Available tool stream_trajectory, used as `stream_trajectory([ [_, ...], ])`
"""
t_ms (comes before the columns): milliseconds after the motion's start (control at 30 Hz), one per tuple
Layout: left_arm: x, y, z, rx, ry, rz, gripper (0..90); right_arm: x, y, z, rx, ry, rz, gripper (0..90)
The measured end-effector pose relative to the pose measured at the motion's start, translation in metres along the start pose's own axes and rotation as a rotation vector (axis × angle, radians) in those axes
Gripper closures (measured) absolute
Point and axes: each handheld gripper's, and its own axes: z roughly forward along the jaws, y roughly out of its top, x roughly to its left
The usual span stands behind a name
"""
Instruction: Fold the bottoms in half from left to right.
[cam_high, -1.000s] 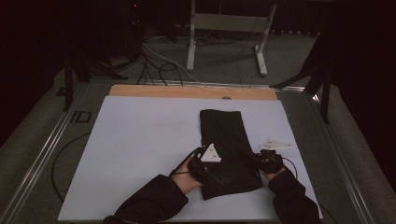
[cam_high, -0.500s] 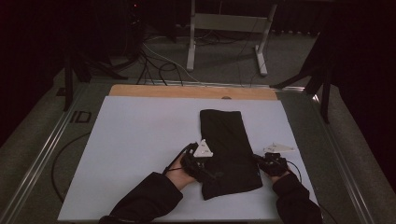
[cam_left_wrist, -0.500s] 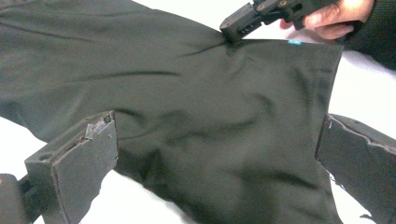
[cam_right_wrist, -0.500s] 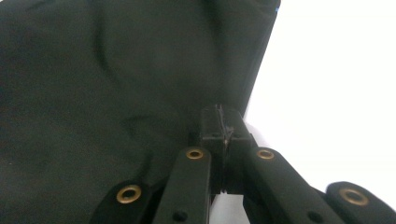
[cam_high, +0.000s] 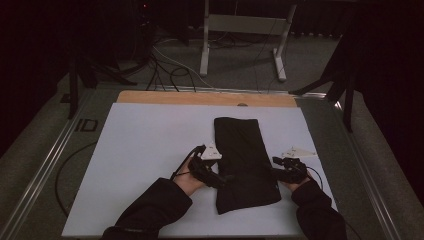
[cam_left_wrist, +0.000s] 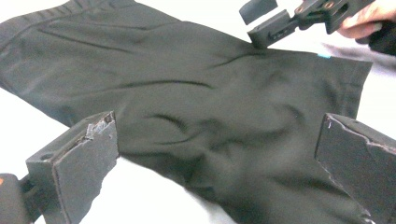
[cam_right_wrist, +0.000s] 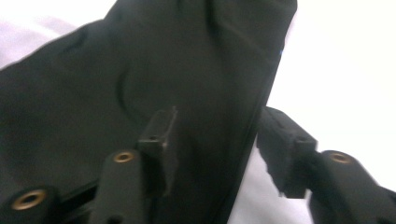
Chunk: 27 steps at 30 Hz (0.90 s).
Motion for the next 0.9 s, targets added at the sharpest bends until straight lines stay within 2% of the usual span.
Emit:
stream_trajectory([
  [167,0.005,0.002,-0.001,0.008,0.012,-0.009,0.9,-0.002,0.008,0.001,-0.019,0.014,0.001,30.0],
  [333,0.01,0.003,-0.003,0.009,0.02,-0.015,0.9,-0.005,0.014,0.001,-0.041,0.066,-0.006,15.1],
  [500,0.016,0.005,-0.003,0.012,0.019,-0.026,0.9,-0.004,0.022,0.003,-0.044,0.068,-0.026,13.5],
  [633,0.022,0.008,-0.005,0.013,0.021,-0.028,0.9,-0.006,0.03,0.004,-0.068,0.069,-0.037,12.9],
  [700,0.025,0.01,-0.006,0.009,0.024,-0.033,0.9,-0.006,0.034,0.005,-0.073,0.048,-0.054,13.2],
  [767,0.029,0.012,-0.006,0.004,0.027,-0.042,0.9,-0.007,0.038,0.006,-0.083,0.056,-0.082,13.5],
  [800,0.031,0.013,-0.007,0.008,0.029,-0.044,0.9,-0.007,0.039,0.007,-0.086,0.043,-0.09,13.5],
  [900,0.037,0.016,-0.007,0.01,0.039,-0.046,0.9,-0.01,0.044,0.009,-0.087,0.039,-0.096,13.5],
])
